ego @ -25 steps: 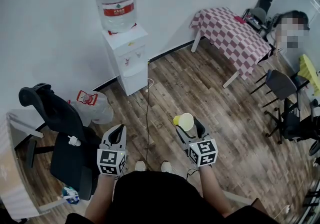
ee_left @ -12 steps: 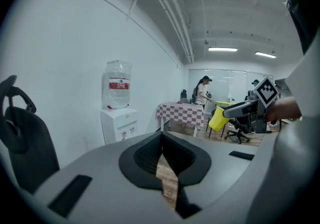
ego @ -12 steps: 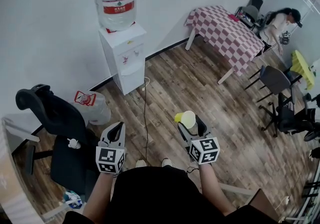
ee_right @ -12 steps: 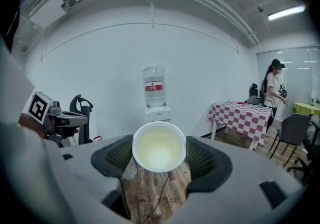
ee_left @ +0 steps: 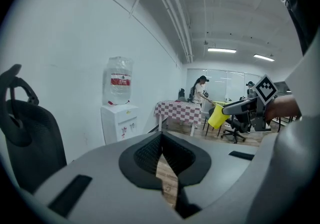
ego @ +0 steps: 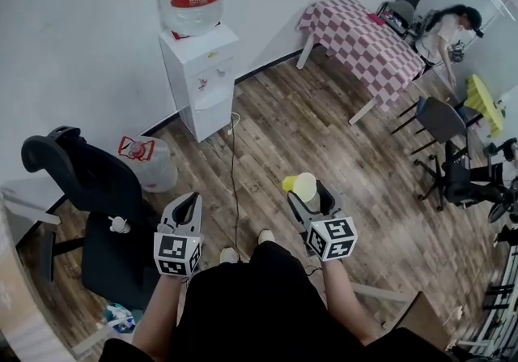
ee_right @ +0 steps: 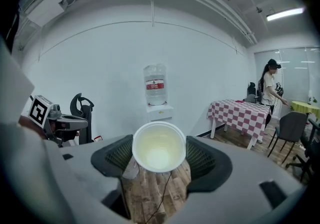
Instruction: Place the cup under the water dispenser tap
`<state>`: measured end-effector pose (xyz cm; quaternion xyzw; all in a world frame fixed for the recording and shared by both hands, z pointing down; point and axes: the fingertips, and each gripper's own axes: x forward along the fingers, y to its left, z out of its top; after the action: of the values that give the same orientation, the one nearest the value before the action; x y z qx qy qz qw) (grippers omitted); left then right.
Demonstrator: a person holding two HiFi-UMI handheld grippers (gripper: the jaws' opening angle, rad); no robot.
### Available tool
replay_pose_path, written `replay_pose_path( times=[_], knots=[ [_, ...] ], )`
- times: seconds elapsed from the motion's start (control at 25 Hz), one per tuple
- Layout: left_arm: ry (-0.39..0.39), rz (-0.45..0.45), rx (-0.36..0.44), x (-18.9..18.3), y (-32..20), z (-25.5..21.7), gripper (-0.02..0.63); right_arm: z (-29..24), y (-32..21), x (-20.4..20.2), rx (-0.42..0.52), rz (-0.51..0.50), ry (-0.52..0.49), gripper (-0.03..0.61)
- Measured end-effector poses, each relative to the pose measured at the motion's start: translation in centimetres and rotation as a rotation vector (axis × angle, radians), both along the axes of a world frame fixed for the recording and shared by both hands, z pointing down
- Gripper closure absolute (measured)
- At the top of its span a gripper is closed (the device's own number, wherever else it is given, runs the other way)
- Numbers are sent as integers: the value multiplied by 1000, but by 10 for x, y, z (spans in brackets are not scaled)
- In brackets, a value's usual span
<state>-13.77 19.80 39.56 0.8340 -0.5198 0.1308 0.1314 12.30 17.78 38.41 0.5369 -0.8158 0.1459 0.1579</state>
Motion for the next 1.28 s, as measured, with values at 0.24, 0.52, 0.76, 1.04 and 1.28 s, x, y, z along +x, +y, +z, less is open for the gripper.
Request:
replay_pose_path(
  times=[0.24,0.52,0.76,1.04,1.28],
  knots=[
    [2,12,-2,9,-12,1,598,-4,-17,-1,5,-15,-10,233],
    [-21,-20,-21,20,-41,7,598,12,-57,6,-18,-52,-42,233],
    [-50,-41,-16,43,-95,1,598,18,-114,19,-29,-106,-60,233],
    [-111,-54,3,84,-151,-14,598,25,-173,40,-53,-175,-94,233],
    [-79,-111,-73,119,-172,5,598,53,-210,67,-108,-237,-95,233]
  ],
)
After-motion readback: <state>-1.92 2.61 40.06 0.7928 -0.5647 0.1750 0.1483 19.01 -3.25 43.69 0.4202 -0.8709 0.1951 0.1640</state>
